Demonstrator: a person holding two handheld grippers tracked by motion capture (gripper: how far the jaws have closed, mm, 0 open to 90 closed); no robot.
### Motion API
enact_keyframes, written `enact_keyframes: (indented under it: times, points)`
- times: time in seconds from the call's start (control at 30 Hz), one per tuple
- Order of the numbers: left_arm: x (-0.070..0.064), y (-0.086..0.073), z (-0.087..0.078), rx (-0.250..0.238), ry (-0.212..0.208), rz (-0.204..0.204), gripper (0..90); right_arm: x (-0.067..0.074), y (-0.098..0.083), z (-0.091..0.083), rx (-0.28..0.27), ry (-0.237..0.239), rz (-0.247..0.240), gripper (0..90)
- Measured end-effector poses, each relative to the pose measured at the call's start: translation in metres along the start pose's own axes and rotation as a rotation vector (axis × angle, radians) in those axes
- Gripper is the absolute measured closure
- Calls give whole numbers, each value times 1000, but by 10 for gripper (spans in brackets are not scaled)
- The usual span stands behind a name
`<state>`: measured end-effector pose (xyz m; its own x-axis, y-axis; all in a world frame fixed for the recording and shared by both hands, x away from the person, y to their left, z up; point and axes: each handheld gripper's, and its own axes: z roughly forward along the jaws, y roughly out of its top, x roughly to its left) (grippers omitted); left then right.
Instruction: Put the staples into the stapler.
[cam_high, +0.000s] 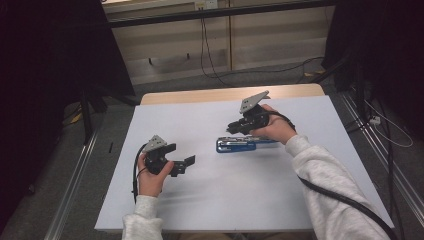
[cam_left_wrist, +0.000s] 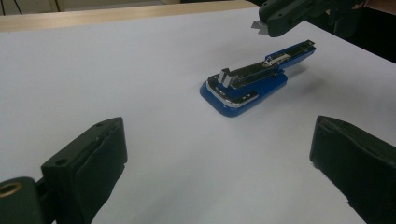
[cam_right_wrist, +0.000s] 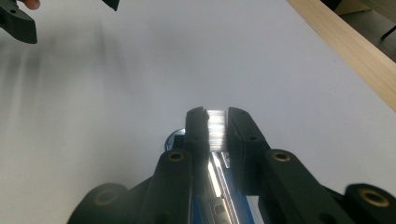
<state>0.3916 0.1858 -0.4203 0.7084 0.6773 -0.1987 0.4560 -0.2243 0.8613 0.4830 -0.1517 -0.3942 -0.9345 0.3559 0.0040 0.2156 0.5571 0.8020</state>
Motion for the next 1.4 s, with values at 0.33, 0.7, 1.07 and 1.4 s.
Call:
enact_keyframes:
  times: [0.33, 0.7, 1.07, 1.4]
  points:
    - [-1, 0, 1, 9, 1, 4, 41, 0, 0, 2, 0, -1, -4, 793]
    - [-1, -2, -1, 16, 3, 5, 41, -1, -1, 5, 4, 7, -7, 793]
    - [-1, -2, 0, 20, -1, 12, 41, -3, 0, 4, -3, 14, -9, 793]
    - [-1, -3, 1, 27, 1, 13, 42, -2, 2, 9, -4, 27, -23, 794]
